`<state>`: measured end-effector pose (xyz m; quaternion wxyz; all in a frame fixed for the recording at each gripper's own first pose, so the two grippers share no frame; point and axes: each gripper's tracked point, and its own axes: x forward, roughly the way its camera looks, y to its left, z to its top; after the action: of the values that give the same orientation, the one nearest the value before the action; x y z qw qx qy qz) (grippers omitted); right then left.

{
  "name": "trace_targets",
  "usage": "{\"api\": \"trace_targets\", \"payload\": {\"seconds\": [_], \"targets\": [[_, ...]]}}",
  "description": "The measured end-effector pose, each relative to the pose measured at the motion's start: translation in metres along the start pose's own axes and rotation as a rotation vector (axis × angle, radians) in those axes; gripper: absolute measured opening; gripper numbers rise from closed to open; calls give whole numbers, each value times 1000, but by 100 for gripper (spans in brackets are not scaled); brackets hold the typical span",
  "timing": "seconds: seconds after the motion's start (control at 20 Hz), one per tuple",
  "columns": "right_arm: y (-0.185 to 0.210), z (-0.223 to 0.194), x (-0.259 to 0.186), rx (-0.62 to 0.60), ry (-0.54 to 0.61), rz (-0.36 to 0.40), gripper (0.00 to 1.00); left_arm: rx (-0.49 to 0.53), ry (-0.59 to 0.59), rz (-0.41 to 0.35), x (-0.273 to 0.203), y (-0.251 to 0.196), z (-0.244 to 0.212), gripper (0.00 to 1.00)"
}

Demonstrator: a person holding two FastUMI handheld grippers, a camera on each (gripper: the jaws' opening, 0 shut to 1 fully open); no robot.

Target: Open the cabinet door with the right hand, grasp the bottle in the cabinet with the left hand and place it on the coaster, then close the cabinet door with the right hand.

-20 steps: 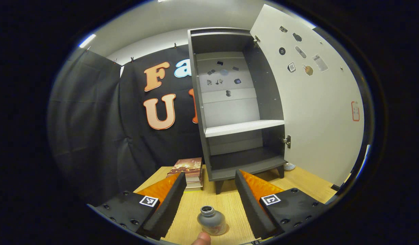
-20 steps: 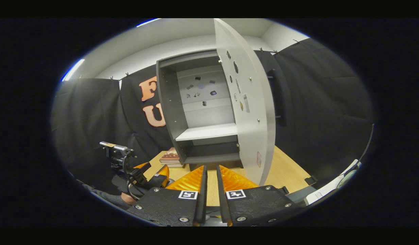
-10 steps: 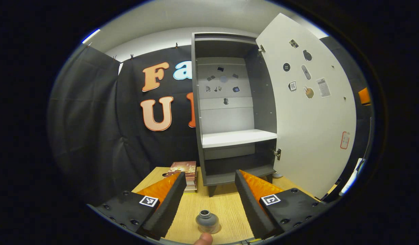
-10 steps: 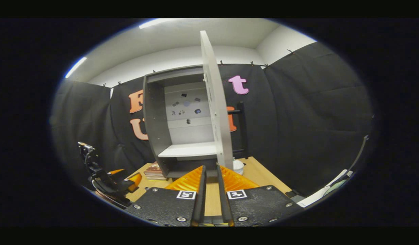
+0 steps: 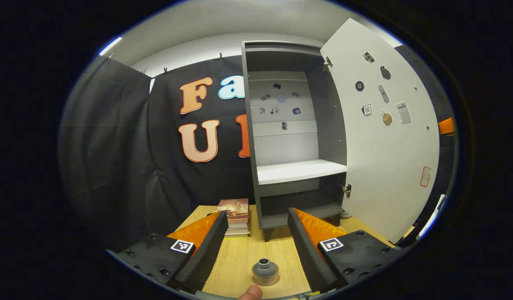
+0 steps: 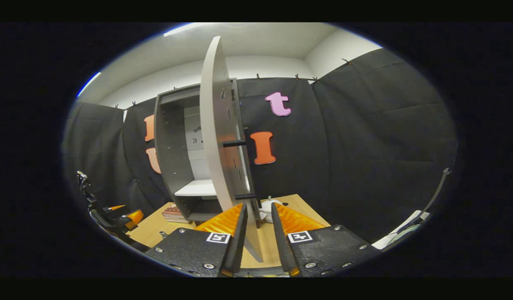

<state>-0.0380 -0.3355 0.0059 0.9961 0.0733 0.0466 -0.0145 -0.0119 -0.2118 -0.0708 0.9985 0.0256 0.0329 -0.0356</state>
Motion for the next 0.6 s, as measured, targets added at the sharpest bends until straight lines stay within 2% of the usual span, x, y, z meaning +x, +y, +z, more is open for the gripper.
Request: {"api": "trace_targets", "payload": {"seconds": [0.4,0.6], "targets": [[3,-1,11,-19,3,19,51,1,9,40,2,14,-4,93],[10,-3,14,-21,3,19,52,-2,12,40,5,16,-5,94]]}}
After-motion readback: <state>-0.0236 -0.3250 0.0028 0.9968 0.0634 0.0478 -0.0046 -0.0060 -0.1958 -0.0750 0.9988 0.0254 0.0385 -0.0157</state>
